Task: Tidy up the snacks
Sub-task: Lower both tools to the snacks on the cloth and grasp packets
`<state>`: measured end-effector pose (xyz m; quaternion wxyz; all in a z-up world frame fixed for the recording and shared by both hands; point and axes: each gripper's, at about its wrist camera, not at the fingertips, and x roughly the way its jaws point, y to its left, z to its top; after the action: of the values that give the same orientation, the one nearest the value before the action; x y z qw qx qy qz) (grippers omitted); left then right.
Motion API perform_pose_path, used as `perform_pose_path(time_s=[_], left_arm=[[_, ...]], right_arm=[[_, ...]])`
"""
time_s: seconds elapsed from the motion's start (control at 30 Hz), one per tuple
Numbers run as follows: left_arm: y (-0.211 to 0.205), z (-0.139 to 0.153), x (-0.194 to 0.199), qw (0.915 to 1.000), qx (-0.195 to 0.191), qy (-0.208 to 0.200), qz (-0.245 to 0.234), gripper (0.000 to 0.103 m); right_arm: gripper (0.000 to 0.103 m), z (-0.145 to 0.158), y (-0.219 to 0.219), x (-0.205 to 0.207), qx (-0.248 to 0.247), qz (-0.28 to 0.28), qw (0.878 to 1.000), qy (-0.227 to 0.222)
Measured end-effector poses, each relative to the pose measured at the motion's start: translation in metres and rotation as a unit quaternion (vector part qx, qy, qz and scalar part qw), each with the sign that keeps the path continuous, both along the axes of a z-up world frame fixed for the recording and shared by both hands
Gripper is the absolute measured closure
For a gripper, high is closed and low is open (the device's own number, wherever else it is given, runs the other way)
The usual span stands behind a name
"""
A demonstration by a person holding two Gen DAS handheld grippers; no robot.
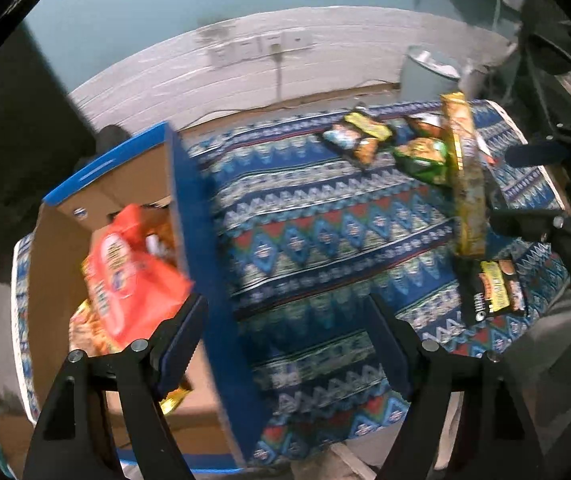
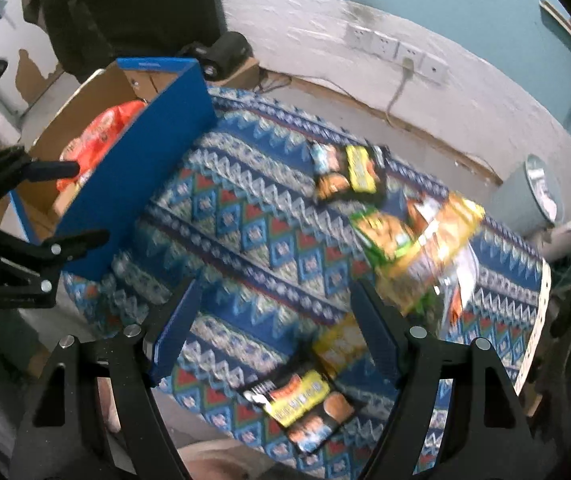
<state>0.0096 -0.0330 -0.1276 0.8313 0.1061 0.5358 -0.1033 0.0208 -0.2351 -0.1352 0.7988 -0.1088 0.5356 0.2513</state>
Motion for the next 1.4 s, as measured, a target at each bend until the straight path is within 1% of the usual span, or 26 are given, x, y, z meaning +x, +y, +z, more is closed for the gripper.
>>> perform_pose_path(time_s=[0.13,0.27,0.4,0.53,0.73,0.87,1.0,1.3,1.4], left_arm=[[-0.020,-0.012,0.001,0.9993,0.004,0.022,-0.031,0.022],[-0.037,-0.021,0.001,0.9978,0.018,0.036,-0.051,0.022],[-0.045,-0.030,0.001,0.9974,0.015,0.045,-0.054,0.022],[-0.052,-0.046,0.003,0.9960,0.017,0.065,-0.059,0.022],[-0.053,-0.071,0.007,0.9931,0.034,0.097,-0.056,0.022],[-0.052,-0.078,0.009,0.9913,0.025,0.119,-0.051,0.022],[-0.055,-0.079,0.007,0.9910,0.034,0.115,-0.060,0.022],[-0.057,-0.086,0.012,0.9904,0.029,0.121,-0.060,0.022],[-0.056,-0.087,0.013,0.9906,0.028,0.121,-0.057,0.022]], right_arm=[[0.025,-0.015,-0.021,-0.010,-0.007,0.001,1.000,0.008],[0.024,-0.037,-0.036,-0.017,-0.020,0.011,0.999,0.030],[0.024,-0.059,-0.044,-0.022,-0.022,0.032,0.997,0.062],[0.024,-0.081,-0.049,-0.025,-0.029,0.044,0.994,0.092],[0.024,-0.093,-0.047,-0.029,-0.017,0.067,0.992,0.109],[0.024,-0.105,-0.039,-0.032,-0.029,0.092,0.988,0.121],[0.023,-0.120,-0.033,-0.033,-0.043,0.110,0.983,0.138],[0.022,-0.139,-0.022,-0.030,-0.053,0.129,0.979,0.151],[0.022,-0.143,-0.024,-0.031,-0.052,0.121,0.978,0.160]])
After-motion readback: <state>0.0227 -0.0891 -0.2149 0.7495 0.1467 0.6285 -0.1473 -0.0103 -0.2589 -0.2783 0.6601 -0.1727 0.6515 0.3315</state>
